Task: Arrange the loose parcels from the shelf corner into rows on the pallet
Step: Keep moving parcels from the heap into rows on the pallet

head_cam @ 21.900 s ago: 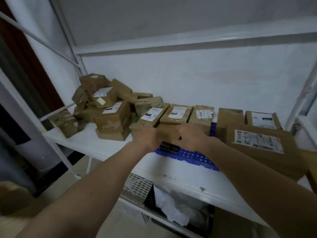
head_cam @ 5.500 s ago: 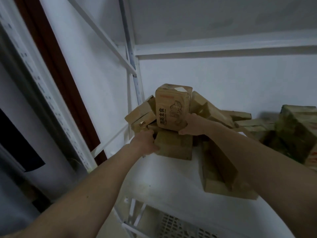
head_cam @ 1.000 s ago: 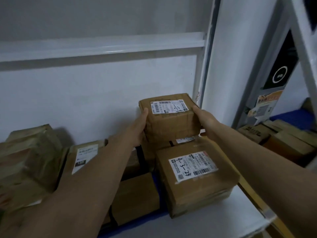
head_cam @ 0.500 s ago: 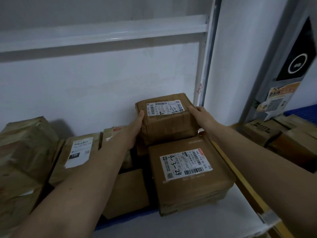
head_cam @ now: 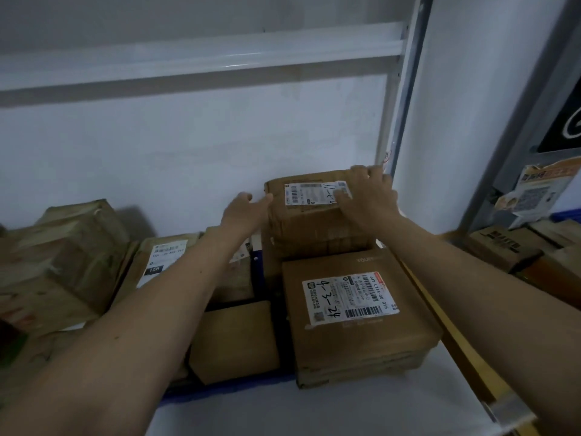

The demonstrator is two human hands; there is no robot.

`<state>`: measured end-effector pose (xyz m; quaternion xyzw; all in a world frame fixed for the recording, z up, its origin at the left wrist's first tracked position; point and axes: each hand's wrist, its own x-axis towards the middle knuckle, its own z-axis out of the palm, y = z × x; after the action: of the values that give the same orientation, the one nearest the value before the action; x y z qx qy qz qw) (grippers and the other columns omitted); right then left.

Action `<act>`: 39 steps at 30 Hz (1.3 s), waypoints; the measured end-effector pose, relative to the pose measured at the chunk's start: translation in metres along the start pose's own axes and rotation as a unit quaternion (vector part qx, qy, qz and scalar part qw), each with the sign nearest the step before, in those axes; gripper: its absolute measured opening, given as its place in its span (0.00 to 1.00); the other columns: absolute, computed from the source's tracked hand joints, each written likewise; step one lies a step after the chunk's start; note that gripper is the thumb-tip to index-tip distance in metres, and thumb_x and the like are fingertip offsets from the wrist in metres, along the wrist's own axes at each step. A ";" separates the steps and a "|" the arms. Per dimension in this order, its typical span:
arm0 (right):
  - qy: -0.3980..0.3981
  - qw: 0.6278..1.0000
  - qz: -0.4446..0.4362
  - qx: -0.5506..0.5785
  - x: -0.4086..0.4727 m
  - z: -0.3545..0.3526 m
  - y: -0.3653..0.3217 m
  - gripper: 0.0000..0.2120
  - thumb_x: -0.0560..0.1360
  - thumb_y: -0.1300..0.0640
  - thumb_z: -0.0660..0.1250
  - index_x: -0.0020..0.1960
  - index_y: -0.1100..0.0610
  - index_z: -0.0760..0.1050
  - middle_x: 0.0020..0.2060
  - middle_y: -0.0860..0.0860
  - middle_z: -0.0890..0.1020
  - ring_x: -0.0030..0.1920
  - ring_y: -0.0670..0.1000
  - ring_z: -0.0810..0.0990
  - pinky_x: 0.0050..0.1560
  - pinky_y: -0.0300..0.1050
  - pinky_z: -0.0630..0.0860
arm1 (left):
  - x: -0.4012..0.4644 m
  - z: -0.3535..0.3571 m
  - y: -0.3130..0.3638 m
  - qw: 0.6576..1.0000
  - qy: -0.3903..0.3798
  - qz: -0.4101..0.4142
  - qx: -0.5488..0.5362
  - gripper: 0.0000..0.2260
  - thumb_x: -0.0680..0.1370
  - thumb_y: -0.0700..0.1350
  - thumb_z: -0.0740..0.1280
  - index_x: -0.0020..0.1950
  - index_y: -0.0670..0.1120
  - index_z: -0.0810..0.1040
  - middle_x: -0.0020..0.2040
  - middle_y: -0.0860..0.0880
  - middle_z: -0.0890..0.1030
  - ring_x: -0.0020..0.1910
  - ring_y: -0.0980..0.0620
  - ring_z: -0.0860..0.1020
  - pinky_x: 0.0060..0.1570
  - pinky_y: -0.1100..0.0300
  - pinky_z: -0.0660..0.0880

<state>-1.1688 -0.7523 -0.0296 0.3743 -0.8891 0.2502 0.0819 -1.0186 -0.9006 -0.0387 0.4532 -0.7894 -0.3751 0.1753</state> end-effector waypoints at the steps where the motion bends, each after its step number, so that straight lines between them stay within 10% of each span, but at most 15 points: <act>1: 0.003 0.997 -0.062 -0.037 -0.001 -0.001 -0.012 0.23 0.77 0.47 0.61 0.67 0.58 0.66 0.64 0.58 0.69 0.64 0.60 0.67 0.62 0.57 0.68 | -0.004 -0.008 -0.001 0.998 0.035 0.034 0.050 0.28 0.79 0.58 0.61 0.74 0.44 0.65 0.73 0.44 0.67 0.70 0.45 0.67 0.65 0.55 0.65; 10: -0.074 0.933 -0.328 -0.128 -0.039 0.029 -0.134 0.21 0.78 0.47 0.61 0.67 0.57 0.68 0.63 0.56 0.71 0.64 0.58 0.68 0.62 0.55 0.67 | -0.055 -0.075 -0.040 0.912 0.112 0.116 0.378 0.20 0.78 0.53 0.65 0.68 0.49 0.72 0.67 0.46 0.71 0.66 0.46 0.68 0.61 0.54 0.67; 20: -0.094 0.884 -0.455 -0.053 -0.112 0.039 -0.280 0.12 0.75 0.57 0.63 0.57 0.57 0.74 0.50 0.52 0.79 0.51 0.55 0.79 0.42 0.43 0.68 | -0.156 -0.205 -0.115 0.909 0.195 0.046 0.365 0.13 0.76 0.51 0.64 0.59 0.48 0.78 0.59 0.46 0.77 0.57 0.46 0.76 0.47 0.56 0.73; 39: -0.202 0.835 -0.511 -0.005 -0.324 0.123 -0.510 0.14 0.73 0.52 0.66 0.56 0.58 0.75 0.53 0.55 0.78 0.52 0.56 0.78 0.49 0.48 0.77 | -0.321 -0.379 -0.353 0.925 0.143 -0.124 0.328 0.20 0.76 0.53 0.68 0.67 0.49 0.74 0.68 0.46 0.71 0.66 0.45 0.70 0.63 0.52 0.71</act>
<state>-0.5746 -0.9153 -0.0475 0.8174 -0.5691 0.0875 0.0189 -0.4092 -0.9016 -0.0339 0.6284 -0.7725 -0.0449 0.0803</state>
